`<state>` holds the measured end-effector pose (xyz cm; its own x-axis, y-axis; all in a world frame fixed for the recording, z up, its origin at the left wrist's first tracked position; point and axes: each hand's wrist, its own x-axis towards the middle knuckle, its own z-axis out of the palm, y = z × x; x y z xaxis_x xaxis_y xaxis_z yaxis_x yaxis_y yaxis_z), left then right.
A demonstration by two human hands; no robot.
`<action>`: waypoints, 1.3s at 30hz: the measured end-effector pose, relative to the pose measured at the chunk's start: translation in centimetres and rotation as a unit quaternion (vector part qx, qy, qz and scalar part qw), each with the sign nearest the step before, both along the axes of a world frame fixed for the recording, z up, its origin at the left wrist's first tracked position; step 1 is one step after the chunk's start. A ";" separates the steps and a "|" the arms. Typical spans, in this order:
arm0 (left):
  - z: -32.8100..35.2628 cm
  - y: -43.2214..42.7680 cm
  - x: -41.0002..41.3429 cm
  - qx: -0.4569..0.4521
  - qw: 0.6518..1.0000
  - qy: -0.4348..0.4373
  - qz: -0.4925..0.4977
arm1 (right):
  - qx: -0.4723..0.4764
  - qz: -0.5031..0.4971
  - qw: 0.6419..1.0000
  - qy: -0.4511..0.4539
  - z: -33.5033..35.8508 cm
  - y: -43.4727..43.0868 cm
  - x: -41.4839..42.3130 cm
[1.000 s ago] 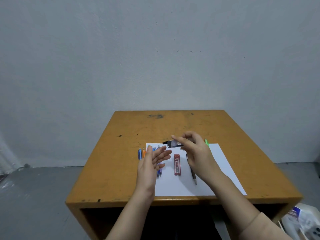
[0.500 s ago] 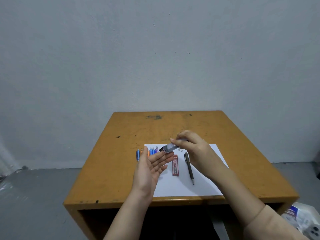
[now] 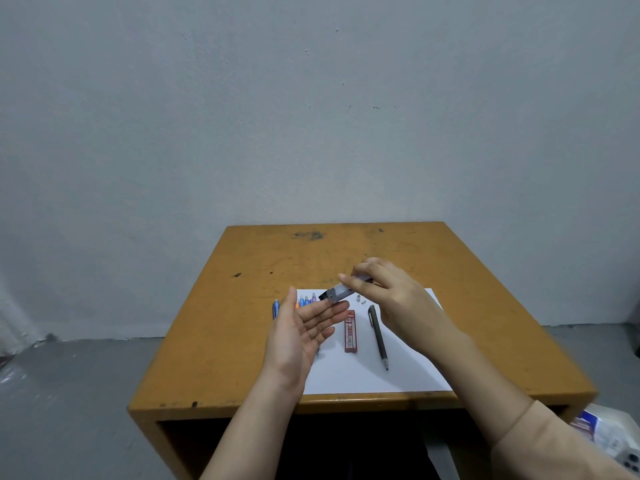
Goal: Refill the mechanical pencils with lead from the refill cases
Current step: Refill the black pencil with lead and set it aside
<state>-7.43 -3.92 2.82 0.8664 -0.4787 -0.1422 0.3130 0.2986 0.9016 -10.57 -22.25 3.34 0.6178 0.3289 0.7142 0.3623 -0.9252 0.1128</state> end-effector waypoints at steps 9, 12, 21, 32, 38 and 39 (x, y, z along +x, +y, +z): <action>0.3 -0.2 -0.2 0.002 1.000 0.022 -0.007 | 0.004 -0.003 1.000 0.009 0.1 -0.1 -0.2; 0.4 -0.2 -0.3 -0.004 1.000 0.030 -0.002 | 0.013 -0.010 1.000 0.020 -0.2 0.0 -0.2; 0.9 0.0 -0.5 -0.005 0.999 0.045 0.003 | 0.031 0.006 0.999 0.029 -1.0 -0.2 0.1; 1.3 -0.2 -0.7 0.060 0.996 -0.018 0.059 | 0.075 0.027 0.997 0.018 -0.9 -0.1 -0.2; 1.2 0.5 -1.2 0.142 0.969 -0.138 0.144 | 0.075 0.025 0.997 0.018 -0.5 -0.1 -0.5; 1.2 0.5 -1.3 0.164 0.959 -0.164 0.165 | 0.076 0.025 0.997 0.018 -0.5 -0.1 -0.5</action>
<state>-8.78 -3.37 3.98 0.9867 -0.1472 0.0683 -0.0665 0.0171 0.9976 -11.11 -22.35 2.82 0.6293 0.2492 0.7361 0.4090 -0.9116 -0.0411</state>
